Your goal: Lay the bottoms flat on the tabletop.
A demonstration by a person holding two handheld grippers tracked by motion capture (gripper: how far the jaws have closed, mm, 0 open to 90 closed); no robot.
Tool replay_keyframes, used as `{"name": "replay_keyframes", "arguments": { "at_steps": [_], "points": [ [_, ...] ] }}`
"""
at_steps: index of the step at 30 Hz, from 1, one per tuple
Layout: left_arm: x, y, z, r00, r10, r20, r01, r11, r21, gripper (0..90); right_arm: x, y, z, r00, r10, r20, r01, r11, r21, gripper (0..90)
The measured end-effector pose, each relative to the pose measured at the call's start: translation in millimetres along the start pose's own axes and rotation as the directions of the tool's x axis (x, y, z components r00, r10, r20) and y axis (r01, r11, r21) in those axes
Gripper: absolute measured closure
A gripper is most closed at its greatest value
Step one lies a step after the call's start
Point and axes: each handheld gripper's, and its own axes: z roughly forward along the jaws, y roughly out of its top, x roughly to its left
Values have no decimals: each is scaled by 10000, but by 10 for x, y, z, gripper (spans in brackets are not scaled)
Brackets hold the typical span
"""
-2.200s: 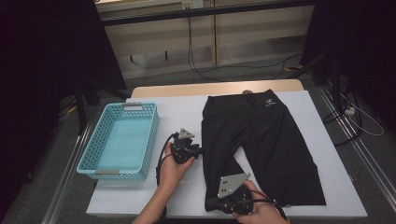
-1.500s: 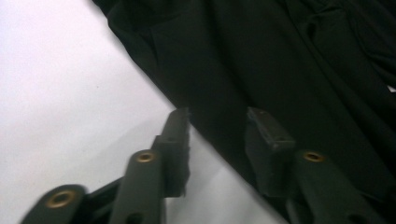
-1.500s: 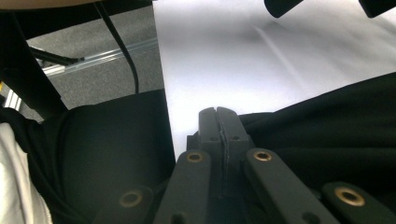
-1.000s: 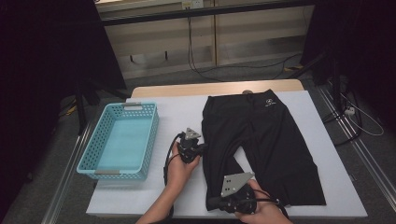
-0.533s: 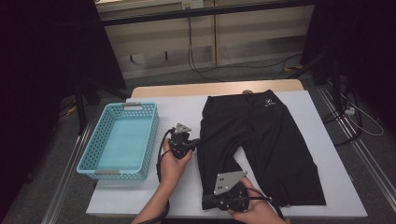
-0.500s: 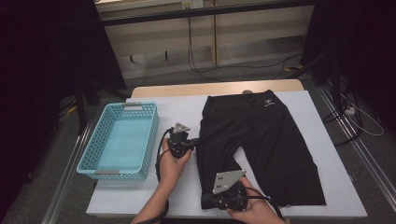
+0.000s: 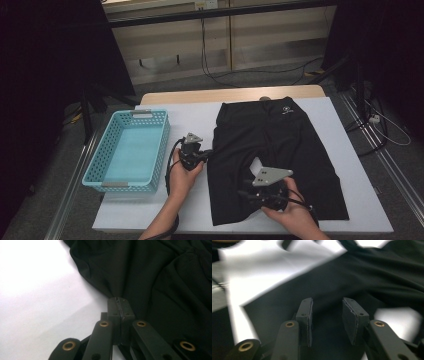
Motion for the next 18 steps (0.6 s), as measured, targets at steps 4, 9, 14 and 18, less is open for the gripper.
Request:
{"name": "replay_keyframes", "arguments": {
  "at_steps": [4,9,14,18],
  "points": [
    [2,-1,5,10000,33,32,-33,10000,72,900,-124,-116,57,9972,398,626,-437,9971,625,615],
    [15,0,-8,10000,46,15,-46,10000,-11,900,-235,-193,135,9909,826,1060,-962,9868,1303,645],
    [17,-3,-10,9999,111,45,-111,9999,6,900,-275,-218,110,9869,1461,686,-1540,9796,1293,809],
    [2,6,-16,9998,164,76,-165,9999,9,899,-240,-226,50,9869,1566,393,-1608,9748,1547,891]
  ]
}}
